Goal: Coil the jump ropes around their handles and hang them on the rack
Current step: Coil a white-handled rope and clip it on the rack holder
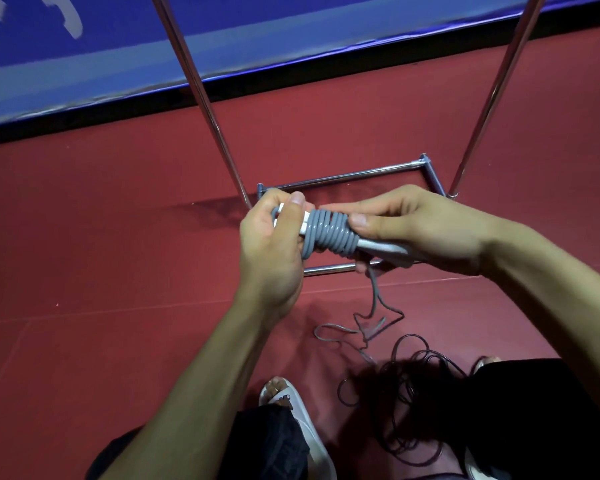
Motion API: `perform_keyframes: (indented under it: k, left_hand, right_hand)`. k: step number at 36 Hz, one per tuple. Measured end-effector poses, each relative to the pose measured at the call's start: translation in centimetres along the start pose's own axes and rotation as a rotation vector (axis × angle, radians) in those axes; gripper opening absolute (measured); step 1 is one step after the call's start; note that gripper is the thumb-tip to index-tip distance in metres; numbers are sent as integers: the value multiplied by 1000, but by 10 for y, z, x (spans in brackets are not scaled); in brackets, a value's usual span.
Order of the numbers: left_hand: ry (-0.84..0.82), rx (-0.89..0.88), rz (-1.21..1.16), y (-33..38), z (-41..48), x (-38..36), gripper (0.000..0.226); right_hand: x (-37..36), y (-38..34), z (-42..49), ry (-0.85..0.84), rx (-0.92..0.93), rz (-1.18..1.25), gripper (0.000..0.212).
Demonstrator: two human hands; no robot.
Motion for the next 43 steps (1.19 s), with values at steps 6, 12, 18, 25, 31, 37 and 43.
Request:
perform_keyframes:
  k: [6,12,18,25,31,37,43]
  left_hand:
    - [60,-25,-13,-1,1,-1,31]
    - [57,-49,-59,5,4,-5,28]
    - [30,-31,-112,5,3,-8,21]
    - [56,-7,-180,7,5,-7,25]
    - [113,42,-233,4,5,-6,33]
    - [44,118,-295,0,4,-13,32]
    - [-78,97,-287,2,1,-23,22]
  right_hand:
    - [-4,10,1,-107,-139,269,39]
    - [-7,9,3,-32,-175,350,38]
    - [-3,11,3,80,-103,336,25]
    - [-1,19,4,205,-83,638,9]
    - [-9,29,7,170,-77,880,12]
    - [-22,31,11,18,-14,1108,16]
    - [-4,37,11,434,128,855,29]
Point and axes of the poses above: each hand's wrist, its own z-axis towards the middle knuckle, its own x-axis out of the back of the hand, y = z × x, the point moved 7 cm from there along z, towards the middle knuckle, and after that the axes turned 9 degrees about -z, right-handed, at the moved point
